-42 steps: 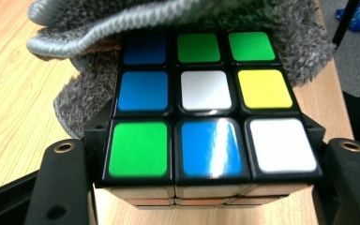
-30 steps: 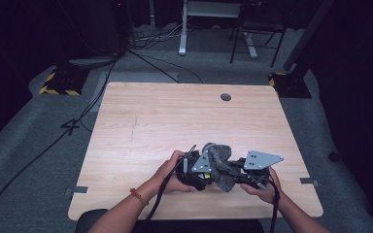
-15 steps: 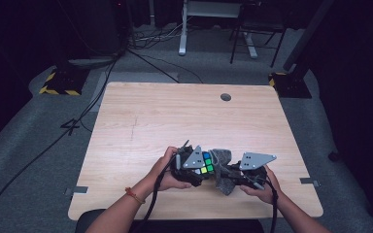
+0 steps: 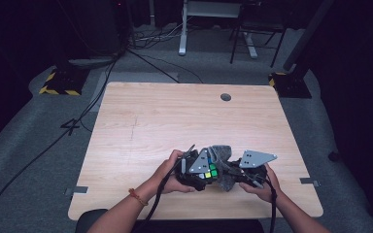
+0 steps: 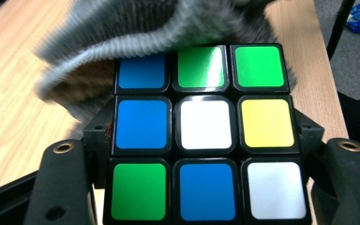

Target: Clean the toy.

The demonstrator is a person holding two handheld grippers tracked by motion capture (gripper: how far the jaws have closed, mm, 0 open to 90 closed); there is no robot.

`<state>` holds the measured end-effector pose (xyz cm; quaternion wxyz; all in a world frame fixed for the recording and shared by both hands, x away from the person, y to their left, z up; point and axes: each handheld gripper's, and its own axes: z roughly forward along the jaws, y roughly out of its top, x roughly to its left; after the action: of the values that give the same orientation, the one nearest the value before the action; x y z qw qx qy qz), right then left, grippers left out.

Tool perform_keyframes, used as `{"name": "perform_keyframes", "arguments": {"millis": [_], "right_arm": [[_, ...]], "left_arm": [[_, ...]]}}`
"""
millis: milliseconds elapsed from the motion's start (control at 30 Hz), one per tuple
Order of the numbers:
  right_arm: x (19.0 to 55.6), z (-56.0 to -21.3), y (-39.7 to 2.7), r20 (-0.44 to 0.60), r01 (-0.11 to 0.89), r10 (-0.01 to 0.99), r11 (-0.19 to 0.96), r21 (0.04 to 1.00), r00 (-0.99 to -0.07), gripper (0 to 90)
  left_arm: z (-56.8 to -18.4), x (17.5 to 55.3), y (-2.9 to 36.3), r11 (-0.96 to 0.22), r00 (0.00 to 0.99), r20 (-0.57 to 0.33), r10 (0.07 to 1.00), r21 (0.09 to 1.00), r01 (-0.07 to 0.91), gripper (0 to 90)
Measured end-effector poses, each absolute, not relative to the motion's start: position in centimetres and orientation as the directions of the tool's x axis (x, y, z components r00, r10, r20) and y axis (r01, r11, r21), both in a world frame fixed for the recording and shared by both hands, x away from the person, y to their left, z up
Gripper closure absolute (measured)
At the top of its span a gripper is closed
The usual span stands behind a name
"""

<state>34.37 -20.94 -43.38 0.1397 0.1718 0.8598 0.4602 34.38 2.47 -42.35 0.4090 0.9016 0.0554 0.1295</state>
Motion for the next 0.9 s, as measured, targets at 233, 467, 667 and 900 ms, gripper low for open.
{"name": "perform_keyframes", "arguments": {"millis": [233, 467, 667, 900], "right_arm": [[34.0, -43.7, -20.9, -0.065, 0.174, 0.398, 0.535, 0.827, -0.915, 78.0], [32.9, -41.7, -20.8, -0.107, 0.101, 0.378, 0.489, 0.866, -0.92, 77.9], [33.7, -42.2, -20.8, -0.109, 0.129, 0.419, 0.5, 0.856, -0.901, 77.8], [34.1, -43.3, -20.8, -0.087, 0.16, 0.421, 0.516, 0.842, -0.903, 77.9]], "left_arm": [[-41.7, 34.7, 3.4, -0.635, 0.958, 0.18, 0.224, 0.772, 0.004, 33.1], [-42.5, 34.8, 2.7, -0.663, 0.959, 0.175, 0.221, 0.749, 0.016, 33.1], [-42.6, 34.2, 2.0, -0.678, 0.962, 0.192, 0.194, 0.735, -0.01, 33.2], [-42.2, 34.5, 2.8, -0.664, 0.958, 0.195, 0.21, 0.748, -0.006, 33.1]]}}
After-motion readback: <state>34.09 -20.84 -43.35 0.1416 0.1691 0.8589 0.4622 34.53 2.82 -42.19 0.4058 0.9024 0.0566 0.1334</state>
